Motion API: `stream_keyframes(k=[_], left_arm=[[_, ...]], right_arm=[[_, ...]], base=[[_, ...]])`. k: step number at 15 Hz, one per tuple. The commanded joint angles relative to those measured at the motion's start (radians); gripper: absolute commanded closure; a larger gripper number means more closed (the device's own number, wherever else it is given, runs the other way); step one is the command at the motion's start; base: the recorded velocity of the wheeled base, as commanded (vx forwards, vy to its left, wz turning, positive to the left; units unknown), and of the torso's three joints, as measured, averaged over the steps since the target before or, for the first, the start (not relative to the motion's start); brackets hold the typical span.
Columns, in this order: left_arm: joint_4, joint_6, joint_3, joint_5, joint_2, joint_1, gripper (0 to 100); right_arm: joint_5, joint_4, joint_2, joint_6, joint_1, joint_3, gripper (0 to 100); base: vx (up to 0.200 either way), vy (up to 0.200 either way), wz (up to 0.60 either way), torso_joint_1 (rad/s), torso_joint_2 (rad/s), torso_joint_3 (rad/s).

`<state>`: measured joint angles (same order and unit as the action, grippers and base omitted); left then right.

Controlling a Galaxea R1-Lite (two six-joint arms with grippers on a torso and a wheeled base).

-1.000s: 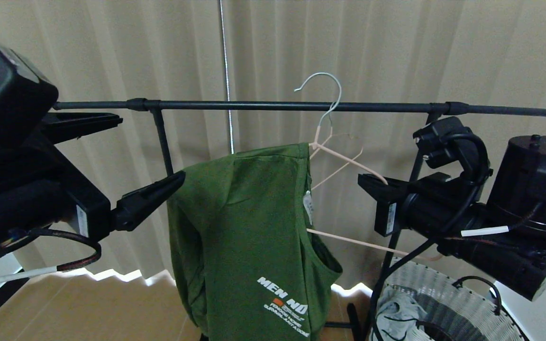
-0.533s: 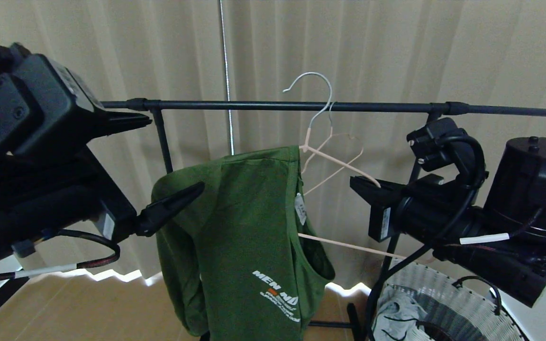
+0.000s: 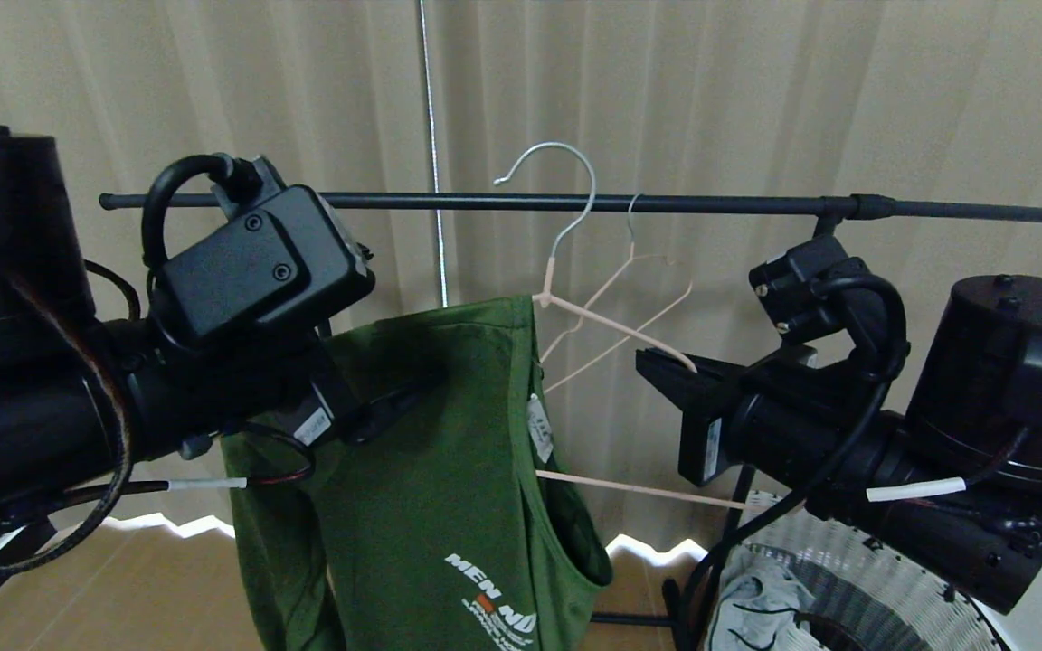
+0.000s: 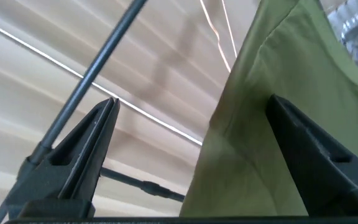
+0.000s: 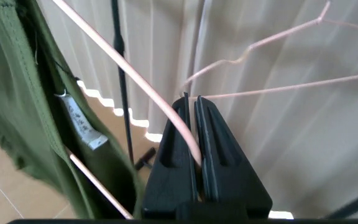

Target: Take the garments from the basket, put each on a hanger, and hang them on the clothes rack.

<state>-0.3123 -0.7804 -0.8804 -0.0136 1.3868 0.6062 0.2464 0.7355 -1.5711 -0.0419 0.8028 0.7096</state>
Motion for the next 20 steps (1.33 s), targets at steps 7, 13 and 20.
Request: stream_keyframes(k=[7,13,20], left_arm=[[-0.001,0.000,0.001,0.000,0.021,-0.002,0],[-0.001,0.000,0.015,0.000,0.018,0.000,100],[-0.126,0.003,0.097,-0.005,0.017,-0.003,100]], right_arm=[[-0.027,0.021,-0.014,0.002,0.042,-0.024,100],[-0.027,0.021,-0.015,0.002,0.047,-0.024,100],[-0.025,0.021,-0.006,0.000,0.046,-0.025,100]], base=[[0.000,0.000,0.00,0.000,0.00,0.000],[0.000,0.000,0.00,0.000,0.00,0.000],[0.000,0.000,0.00,0.000,0.00,0.000]])
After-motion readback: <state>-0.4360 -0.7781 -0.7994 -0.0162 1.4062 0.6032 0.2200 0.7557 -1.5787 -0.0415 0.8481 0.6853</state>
